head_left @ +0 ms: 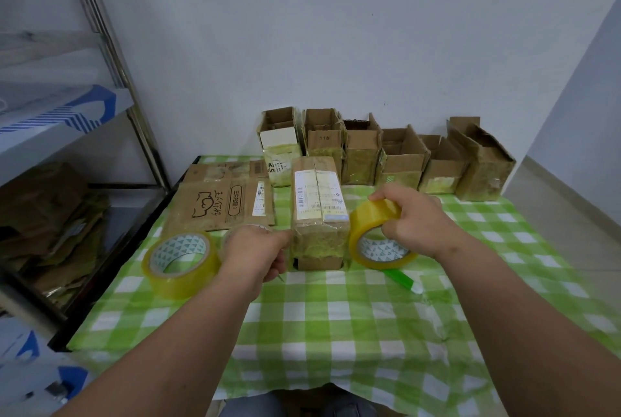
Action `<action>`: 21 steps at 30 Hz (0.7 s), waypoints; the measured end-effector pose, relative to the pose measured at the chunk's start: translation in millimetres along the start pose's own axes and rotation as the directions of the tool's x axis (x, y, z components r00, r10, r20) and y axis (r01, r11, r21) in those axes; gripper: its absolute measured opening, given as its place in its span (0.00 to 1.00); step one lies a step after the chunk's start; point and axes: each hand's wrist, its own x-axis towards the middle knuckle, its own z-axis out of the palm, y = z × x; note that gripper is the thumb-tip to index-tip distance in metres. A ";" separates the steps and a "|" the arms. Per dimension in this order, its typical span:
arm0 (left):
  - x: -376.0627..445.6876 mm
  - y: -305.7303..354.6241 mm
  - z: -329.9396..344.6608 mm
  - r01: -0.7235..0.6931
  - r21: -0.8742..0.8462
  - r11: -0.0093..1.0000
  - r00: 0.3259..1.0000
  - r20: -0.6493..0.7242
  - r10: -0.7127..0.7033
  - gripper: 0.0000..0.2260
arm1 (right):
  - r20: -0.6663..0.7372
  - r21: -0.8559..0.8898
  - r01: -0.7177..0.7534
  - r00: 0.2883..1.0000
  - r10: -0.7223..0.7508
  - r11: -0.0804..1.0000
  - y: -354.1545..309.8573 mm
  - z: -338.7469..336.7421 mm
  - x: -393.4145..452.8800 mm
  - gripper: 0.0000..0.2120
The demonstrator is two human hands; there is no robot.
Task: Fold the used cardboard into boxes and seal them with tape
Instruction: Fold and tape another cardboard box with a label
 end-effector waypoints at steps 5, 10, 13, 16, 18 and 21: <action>3.7 2.3 -3.8 -0.023 0.124 0.992 1.000 0.017 0.022 0.12 | -0.023 -0.012 0.026 0.999 -0.026 1.000 -4.7 2.9 1.6 0.23; 7.7 -1.6 -6.2 -0.171 0.282 0.944 0.983 -0.014 0.182 0.10 | -0.036 -0.031 0.019 0.999 -0.020 0.999 -10.0 5.3 -0.2 0.23; 6.5 -1.7 0.4 -0.310 0.273 0.911 0.948 0.016 0.317 0.08 | -0.040 -0.028 0.016 0.999 -0.017 0.999 -11.8 7.3 -2.4 0.24; 5.1 -2.8 3.5 -0.328 0.259 0.908 0.942 0.021 0.335 0.12 | -0.037 -0.013 0.003 0.999 -0.004 1.000 -11.3 7.6 -5.8 0.23; 5.9 -2.2 3.0 -0.320 0.273 0.907 0.944 0.007 0.331 0.13 | -0.043 0.008 0.000 0.999 0.000 1.000 -9.4 8.8 -7.7 0.23; 4.2 3.1 0.6 -0.377 0.425 0.823 0.919 0.065 0.388 0.11 | -0.058 0.049 -0.002 0.998 0.005 0.999 -8.2 12.0 -10.0 0.22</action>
